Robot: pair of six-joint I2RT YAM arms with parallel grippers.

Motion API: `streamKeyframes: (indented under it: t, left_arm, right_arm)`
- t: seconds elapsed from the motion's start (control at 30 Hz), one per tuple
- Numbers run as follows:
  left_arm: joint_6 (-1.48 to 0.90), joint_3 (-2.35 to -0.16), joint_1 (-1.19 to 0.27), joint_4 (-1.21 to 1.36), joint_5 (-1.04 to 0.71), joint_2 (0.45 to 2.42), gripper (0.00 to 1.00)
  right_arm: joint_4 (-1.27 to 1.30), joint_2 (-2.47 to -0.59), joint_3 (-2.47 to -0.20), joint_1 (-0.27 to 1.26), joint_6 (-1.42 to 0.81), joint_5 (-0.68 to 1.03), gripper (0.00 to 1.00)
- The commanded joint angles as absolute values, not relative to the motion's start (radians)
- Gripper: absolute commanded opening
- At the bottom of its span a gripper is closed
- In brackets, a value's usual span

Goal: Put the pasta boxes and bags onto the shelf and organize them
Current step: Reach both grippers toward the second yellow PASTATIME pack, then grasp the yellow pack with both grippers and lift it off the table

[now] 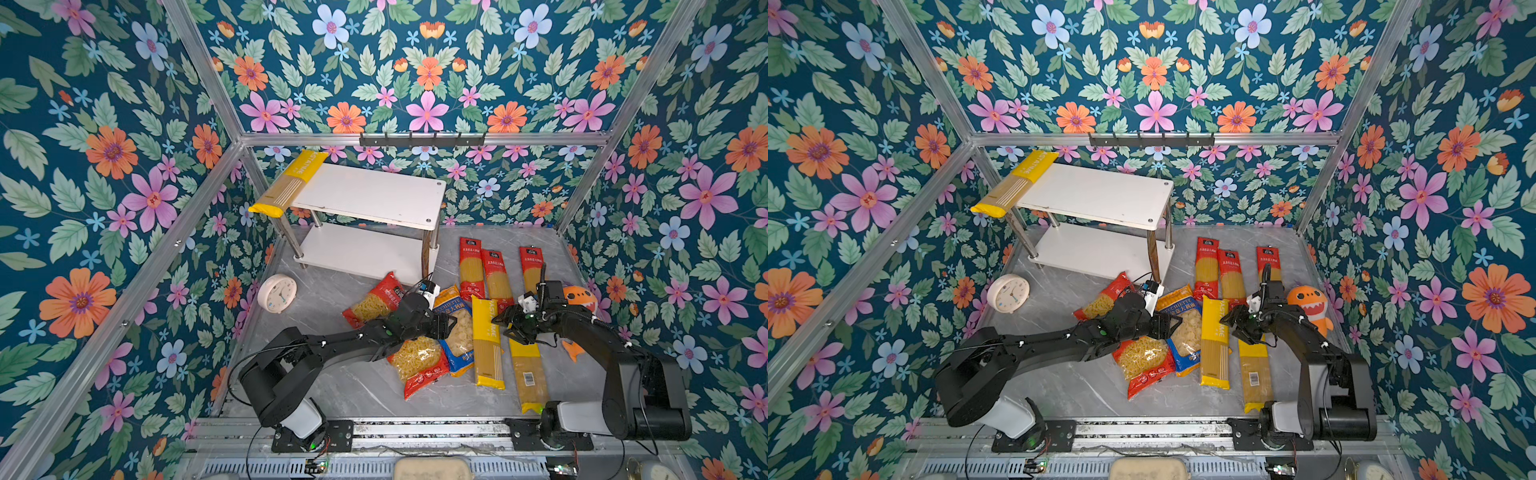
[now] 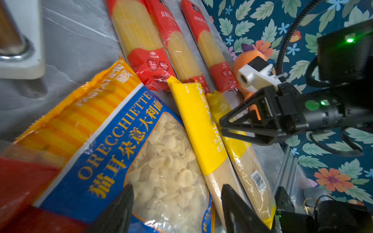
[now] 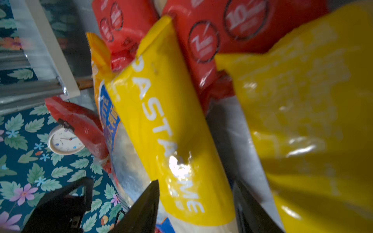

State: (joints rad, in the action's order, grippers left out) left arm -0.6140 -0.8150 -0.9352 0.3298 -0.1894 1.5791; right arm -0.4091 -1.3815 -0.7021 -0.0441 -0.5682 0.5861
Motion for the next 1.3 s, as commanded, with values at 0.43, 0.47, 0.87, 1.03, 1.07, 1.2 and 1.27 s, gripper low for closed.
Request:
streamKeyframes:
  t: [0.43, 0.47, 0.87, 1.03, 1.07, 1.2, 1.27]
  left_arm:
    - [-0.63, -0.854, -0.946, 0.421, -0.296, 1.669, 0.64]
    - [-0.63, -0.857, -0.946, 0.422, -0.298, 1.67, 0.64]
    - [-0.627, -0.844, -0.943, 0.423, -0.27, 1.623, 0.63]
    - [-0.636, -0.832, -0.934, 0.407, -0.242, 1.58, 0.63]
    - [-0.635, -0.83, -0.933, 0.394, -0.232, 1.568, 0.63]
    - [-0.642, -0.803, -0.916, 0.383, -0.209, 1.507, 0.63]
    - [-0.667, -0.779, -0.893, 0.399, -0.215, 1.47, 0.63]
  right_arm:
    - [-0.241, -1.591, -0.745, -0.017, -0.405, 0.75, 0.6]
    - [-0.236, -1.597, -0.747, -0.008, -0.405, 0.754, 0.57]
    - [-0.076, -1.476, -0.716, -0.003, -0.594, 0.891, 0.15]
    - [0.099, -1.414, -0.67, -0.002, -0.771, 0.902, 0.06]
    - [0.153, -1.405, -0.654, 0.0, -0.817, 0.902, 0.04]
    - [0.372, -1.364, -0.597, 0.006, -0.985, 0.88, 0.01]
    - [0.438, -1.337, -0.586, 0.011, -1.039, 0.85, 0.0]
